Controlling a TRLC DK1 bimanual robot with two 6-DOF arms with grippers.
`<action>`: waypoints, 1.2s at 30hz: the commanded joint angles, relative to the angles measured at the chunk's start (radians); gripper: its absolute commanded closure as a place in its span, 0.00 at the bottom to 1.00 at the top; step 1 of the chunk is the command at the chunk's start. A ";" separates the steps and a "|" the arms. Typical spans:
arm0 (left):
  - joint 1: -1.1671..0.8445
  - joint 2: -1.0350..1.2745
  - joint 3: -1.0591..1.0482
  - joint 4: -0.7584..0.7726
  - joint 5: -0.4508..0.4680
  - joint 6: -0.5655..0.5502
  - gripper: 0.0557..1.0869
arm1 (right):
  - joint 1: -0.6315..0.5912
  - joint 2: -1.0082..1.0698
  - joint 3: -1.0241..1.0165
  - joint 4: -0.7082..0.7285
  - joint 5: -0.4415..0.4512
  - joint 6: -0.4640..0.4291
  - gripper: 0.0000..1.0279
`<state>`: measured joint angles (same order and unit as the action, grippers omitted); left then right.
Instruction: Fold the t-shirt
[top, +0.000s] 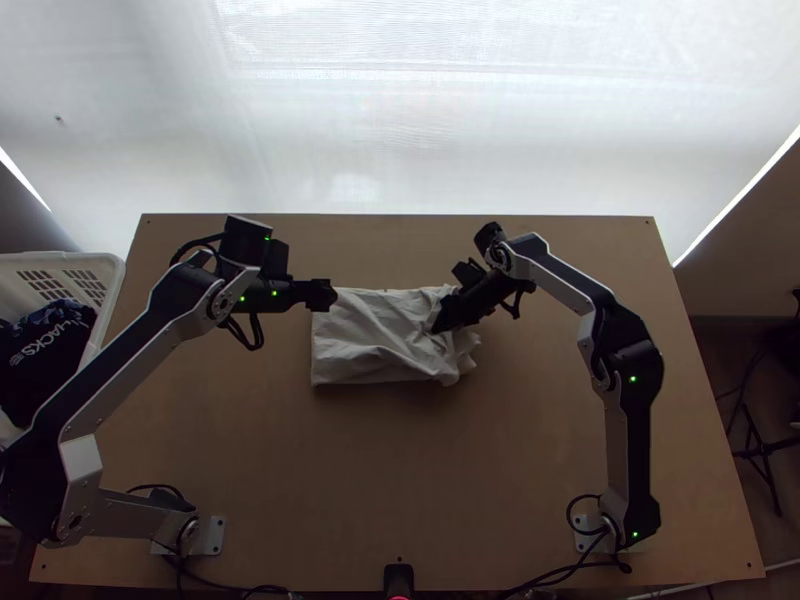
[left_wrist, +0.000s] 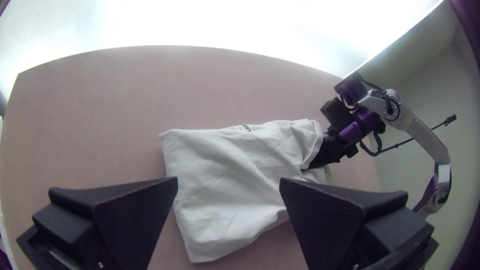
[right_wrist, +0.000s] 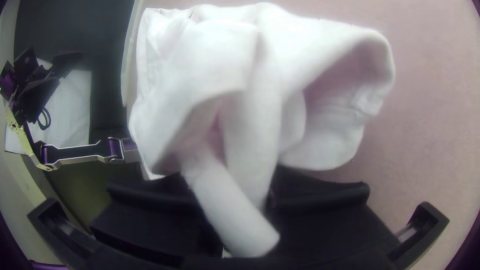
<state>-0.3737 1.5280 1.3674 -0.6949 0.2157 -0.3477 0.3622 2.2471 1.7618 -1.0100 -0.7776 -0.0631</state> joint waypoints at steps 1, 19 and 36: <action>0.018 -0.005 -0.011 -0.003 -0.001 0.006 0.04 | -0.094 -0.040 -0.002 0.014 0.075 -0.009 0.97; 0.058 -0.019 -0.013 -0.003 0.001 0.026 0.04 | -0.519 -0.089 0.008 -0.015 0.383 -0.245 0.97; 0.053 -0.035 -0.011 -0.003 0.002 0.026 0.04 | -0.822 -0.293 -0.272 0.165 0.514 -0.047 0.97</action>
<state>-0.3161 1.5009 1.3548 -0.6979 0.2161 -0.3214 -0.3527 2.0148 1.5772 -0.8890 -0.3065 -0.1524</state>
